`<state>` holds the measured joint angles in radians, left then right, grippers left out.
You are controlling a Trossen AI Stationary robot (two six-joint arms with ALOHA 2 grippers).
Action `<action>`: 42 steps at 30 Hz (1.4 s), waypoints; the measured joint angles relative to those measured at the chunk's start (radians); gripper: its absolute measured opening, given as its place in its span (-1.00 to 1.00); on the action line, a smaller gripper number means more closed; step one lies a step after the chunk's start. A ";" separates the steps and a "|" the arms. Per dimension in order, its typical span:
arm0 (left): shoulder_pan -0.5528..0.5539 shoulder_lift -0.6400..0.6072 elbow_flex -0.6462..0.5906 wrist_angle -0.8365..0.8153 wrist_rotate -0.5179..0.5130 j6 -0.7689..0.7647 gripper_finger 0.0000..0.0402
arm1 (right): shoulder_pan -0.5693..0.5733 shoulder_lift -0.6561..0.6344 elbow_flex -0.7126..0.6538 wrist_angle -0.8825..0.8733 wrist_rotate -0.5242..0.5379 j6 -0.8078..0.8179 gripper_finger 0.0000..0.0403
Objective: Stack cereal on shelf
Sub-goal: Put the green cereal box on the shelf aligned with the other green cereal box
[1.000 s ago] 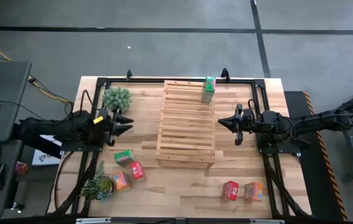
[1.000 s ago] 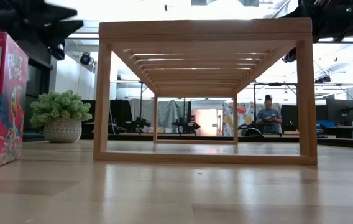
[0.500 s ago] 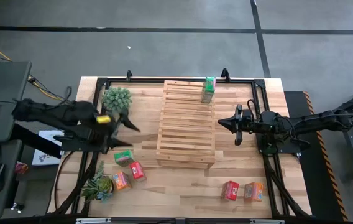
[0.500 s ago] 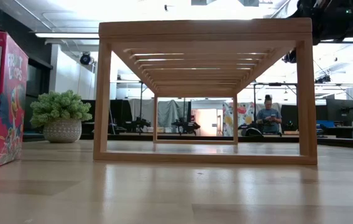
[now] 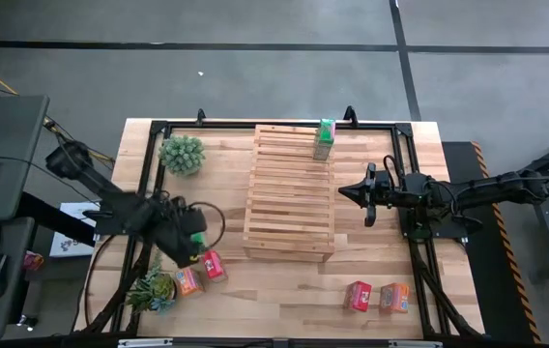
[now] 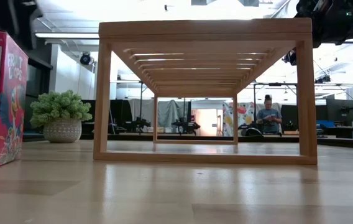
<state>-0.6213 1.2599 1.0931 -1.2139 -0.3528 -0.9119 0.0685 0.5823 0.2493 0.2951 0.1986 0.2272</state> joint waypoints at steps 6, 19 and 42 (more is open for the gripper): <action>-0.064 0.062 0.001 -0.015 0.007 -0.132 0.40 | 0.000 0.000 0.000 -0.002 0.000 0.000 -1.00; -0.033 0.063 0.001 -0.073 0.097 -0.010 0.40 | 0.000 0.000 0.000 -0.011 0.000 0.000 -1.00; 0.125 0.035 -0.053 0.024 0.303 0.121 0.40 | 0.000 0.000 0.000 -0.029 0.001 0.000 -1.00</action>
<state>-0.4965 1.2952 1.0402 -1.1895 -0.0500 -0.7914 0.0684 0.5820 0.2493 0.2657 0.1993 0.2268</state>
